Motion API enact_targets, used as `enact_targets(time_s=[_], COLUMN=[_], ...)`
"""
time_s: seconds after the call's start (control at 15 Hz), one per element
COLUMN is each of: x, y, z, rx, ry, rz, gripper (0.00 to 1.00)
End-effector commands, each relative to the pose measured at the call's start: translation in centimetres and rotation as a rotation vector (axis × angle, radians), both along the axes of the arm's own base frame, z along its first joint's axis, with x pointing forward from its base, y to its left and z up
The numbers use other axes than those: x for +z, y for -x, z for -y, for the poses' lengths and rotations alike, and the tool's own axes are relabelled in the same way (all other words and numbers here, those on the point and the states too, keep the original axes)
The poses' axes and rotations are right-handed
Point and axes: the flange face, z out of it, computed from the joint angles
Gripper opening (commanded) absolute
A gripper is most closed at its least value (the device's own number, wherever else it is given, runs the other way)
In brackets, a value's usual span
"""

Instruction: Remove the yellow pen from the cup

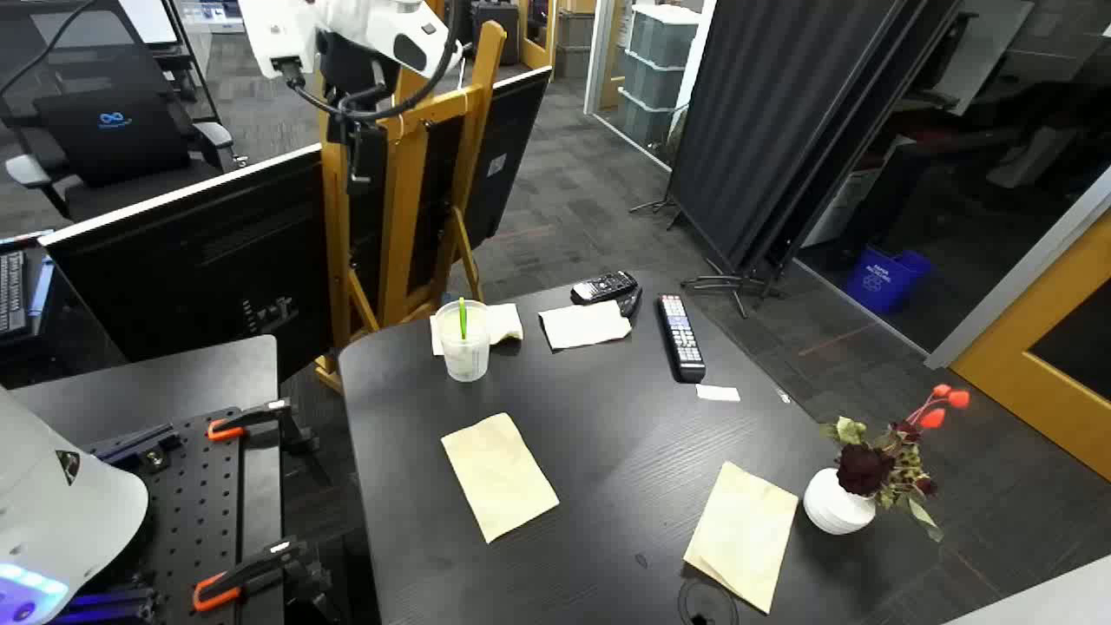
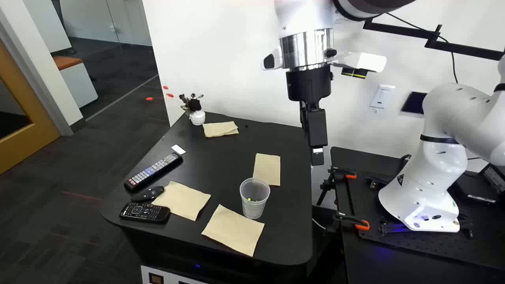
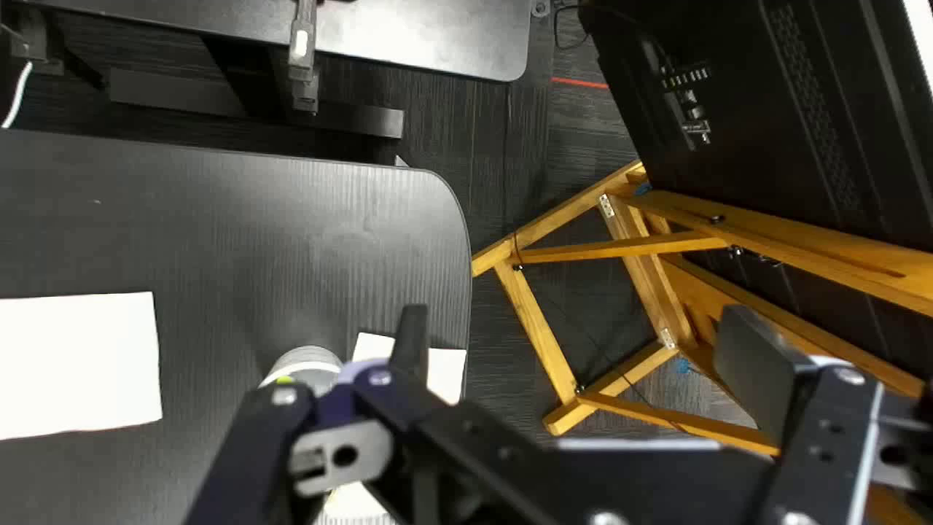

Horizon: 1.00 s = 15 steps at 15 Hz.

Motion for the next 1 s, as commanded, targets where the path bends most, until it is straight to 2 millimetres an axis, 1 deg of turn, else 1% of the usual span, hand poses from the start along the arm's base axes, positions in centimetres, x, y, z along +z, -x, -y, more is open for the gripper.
enact_targets(time_s=[0.0,0.6,0.73,0.93], x=[0.0,-0.5,-0.5,-0.7], y=[0.0,0.0,-0.3,-0.5], z=[0.0,0.0,0.5,1.2], rx=[0.000,0.000,0.032,0.081], ry=[0.000,0.002,0.003,-0.009], rz=[-0.002,-0.012,0.030,0.034], gripper=[1.00,1.00,1.00,1.00])
